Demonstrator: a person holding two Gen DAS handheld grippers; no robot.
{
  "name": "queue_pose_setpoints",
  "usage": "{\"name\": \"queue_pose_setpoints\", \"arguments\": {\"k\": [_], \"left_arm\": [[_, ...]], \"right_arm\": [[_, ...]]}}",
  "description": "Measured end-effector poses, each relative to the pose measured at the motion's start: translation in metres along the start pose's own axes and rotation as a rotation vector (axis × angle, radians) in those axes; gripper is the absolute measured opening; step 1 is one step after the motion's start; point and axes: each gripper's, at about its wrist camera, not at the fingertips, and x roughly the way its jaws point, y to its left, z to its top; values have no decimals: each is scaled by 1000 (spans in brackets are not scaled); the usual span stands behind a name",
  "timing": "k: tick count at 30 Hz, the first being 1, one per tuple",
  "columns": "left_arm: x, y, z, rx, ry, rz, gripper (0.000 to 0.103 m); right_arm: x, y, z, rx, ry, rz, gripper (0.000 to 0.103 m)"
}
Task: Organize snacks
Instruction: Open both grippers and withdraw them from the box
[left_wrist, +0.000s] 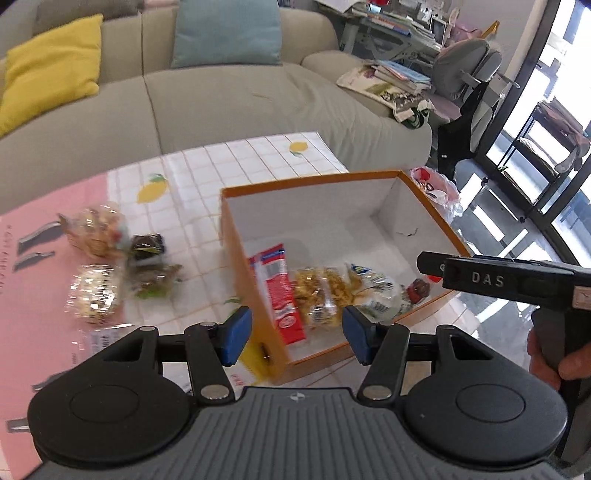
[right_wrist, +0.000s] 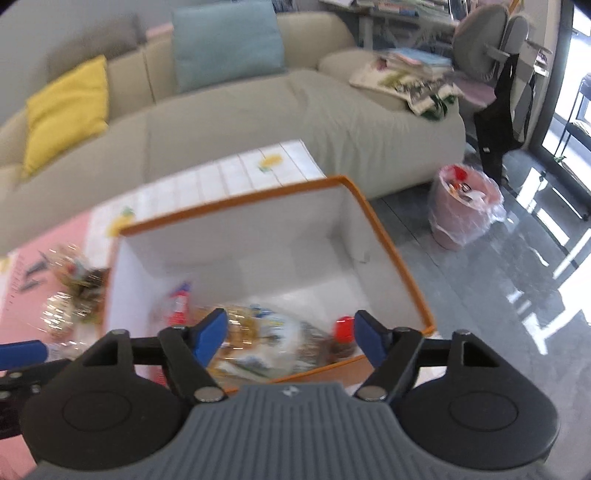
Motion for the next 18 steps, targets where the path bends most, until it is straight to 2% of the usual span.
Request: {"name": "queue_pose_setpoints", "arguments": {"k": [6,10,18], "left_arm": [[-24,25,-23,-10,-47,29,66],[-35,42,-40,-15,-63,58,66],[-42,75,-73,-54,-28,109,67]], "right_arm": [[-20,34,-29,28,-60,67,75],[-26,59,-49,11,-71,78,75],[-32,97,-85,-47,-66,156,75]]}}
